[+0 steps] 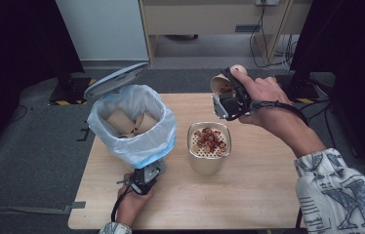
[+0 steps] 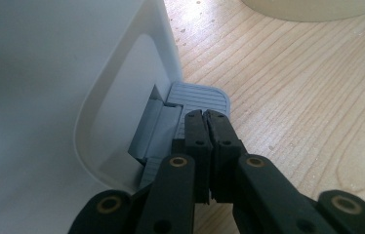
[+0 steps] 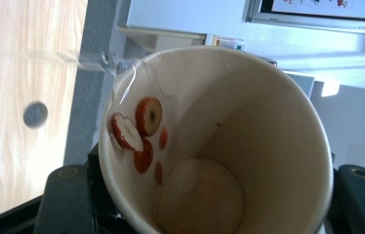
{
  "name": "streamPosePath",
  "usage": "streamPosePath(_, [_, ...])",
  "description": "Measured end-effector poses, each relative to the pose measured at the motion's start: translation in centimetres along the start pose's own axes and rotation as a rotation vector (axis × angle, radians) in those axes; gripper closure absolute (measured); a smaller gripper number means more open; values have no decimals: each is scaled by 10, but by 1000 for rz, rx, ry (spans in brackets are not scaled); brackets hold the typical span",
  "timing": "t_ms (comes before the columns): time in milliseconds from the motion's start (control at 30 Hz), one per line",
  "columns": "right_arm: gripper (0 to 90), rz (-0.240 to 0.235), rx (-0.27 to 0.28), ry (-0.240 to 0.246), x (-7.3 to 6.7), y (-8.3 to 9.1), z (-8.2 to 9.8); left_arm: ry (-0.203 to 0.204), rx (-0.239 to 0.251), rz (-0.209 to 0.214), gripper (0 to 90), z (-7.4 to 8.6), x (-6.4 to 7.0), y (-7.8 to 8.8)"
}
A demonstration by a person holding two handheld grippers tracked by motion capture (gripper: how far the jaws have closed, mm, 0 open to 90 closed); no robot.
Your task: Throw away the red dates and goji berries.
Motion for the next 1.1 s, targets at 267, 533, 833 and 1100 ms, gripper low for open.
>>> streamPosePath(267, [330,-8,-13,35,-6,-2,-1,1,2,1,875,0,0,0])
streamPosePath(533, [329,0,-14,35,-4,-1,0,1,0,1,875,0,0,0])
streamPosePath(833, [329,4,-21,35,-3,-1,2,1,2,1,875,0,0,0])
streamPosePath(1100, [329,9,-21,46,-5,-2,-2,0,0,1,875,0,0,0])
Point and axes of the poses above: each handheld gripper's, and its own axes: y roughly backward along the jaws, z roughly out of its underside, x roughly to its right, the point moved 8 cm from there along -y, roughly forward along the jaws, and after that the axes turned 10 degrees about y, right-handed, at the moved point
